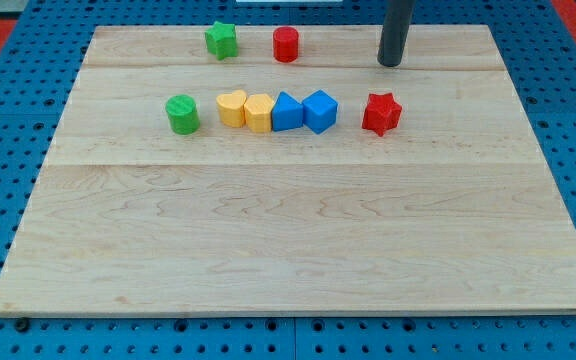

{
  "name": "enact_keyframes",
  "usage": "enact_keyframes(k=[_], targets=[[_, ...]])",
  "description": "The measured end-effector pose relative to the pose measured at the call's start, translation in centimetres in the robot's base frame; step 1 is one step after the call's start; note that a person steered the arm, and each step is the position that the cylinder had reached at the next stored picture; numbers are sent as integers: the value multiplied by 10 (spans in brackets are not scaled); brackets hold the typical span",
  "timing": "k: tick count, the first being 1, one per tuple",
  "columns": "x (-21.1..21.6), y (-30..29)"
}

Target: Push the red circle to the left of the green circle

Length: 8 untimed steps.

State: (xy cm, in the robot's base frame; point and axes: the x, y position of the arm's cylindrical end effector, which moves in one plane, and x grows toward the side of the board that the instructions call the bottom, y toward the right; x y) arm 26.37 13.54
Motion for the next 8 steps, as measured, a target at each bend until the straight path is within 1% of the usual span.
enact_keyframes(k=[1,2,5,6,7,8], targets=[[-28,-21],[-65,-58],[-68,-64],[-67,-87],[-33,-134],[27,-186]])
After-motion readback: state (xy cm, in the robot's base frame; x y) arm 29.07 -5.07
